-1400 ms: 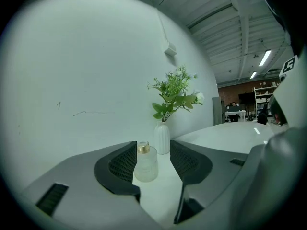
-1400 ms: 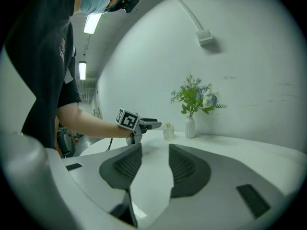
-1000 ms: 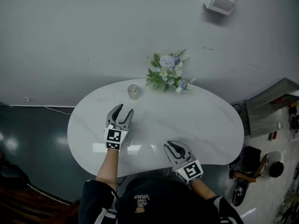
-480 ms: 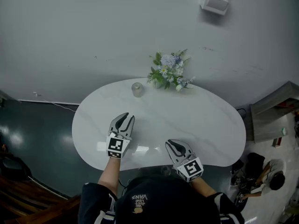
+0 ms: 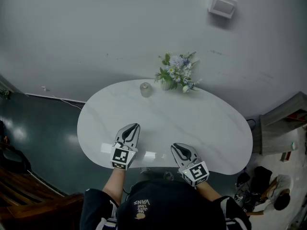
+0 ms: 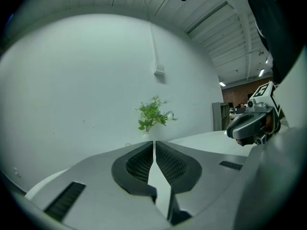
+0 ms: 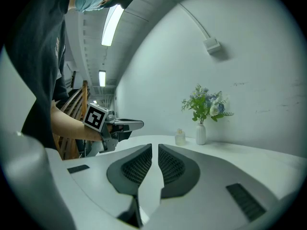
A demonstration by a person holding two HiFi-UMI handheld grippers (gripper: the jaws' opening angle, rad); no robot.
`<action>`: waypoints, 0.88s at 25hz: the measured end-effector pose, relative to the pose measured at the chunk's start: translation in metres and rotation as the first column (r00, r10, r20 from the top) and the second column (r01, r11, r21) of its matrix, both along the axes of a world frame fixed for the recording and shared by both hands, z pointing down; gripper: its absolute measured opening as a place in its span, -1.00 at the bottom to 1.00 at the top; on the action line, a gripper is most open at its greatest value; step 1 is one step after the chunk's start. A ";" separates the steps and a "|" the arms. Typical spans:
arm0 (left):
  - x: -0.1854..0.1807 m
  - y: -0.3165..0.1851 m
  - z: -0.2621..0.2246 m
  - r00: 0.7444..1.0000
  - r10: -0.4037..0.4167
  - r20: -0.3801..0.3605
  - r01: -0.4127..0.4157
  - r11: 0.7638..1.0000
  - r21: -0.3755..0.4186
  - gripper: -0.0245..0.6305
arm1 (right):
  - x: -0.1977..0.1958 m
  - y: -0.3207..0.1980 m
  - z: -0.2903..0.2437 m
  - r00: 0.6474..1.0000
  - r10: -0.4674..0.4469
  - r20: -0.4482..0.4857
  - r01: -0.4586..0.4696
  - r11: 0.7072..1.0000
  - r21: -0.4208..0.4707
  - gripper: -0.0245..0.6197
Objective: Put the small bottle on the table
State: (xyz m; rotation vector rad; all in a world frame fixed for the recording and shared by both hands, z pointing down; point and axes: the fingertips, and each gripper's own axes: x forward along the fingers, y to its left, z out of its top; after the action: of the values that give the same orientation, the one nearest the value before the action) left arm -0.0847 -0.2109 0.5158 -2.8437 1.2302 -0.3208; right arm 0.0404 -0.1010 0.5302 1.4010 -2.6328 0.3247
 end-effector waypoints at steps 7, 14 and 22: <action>0.004 0.036 -0.009 1.000 -0.018 -0.009 0.018 1.000 -0.002 -0.85 | 0.001 0.013 0.000 0.999 -0.053 -0.004 0.054 0.998 0.022 -0.72; 0.004 0.073 -0.011 0.997 -0.070 -0.026 0.070 0.997 -0.013 -0.85 | 0.003 0.027 0.004 0.994 -0.110 0.004 0.110 0.994 0.022 -0.72; -0.002 0.120 -0.008 0.989 -0.142 -0.042 0.140 0.990 -0.029 -0.86 | 0.003 0.035 0.005 0.985 -0.173 -0.002 0.173 0.984 0.034 -0.72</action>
State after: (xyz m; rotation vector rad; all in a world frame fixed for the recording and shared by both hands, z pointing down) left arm -0.0870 -0.0910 0.5078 -2.8058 1.4501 -0.2818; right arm 0.0438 -0.0655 0.5355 1.1701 -2.7479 0.2610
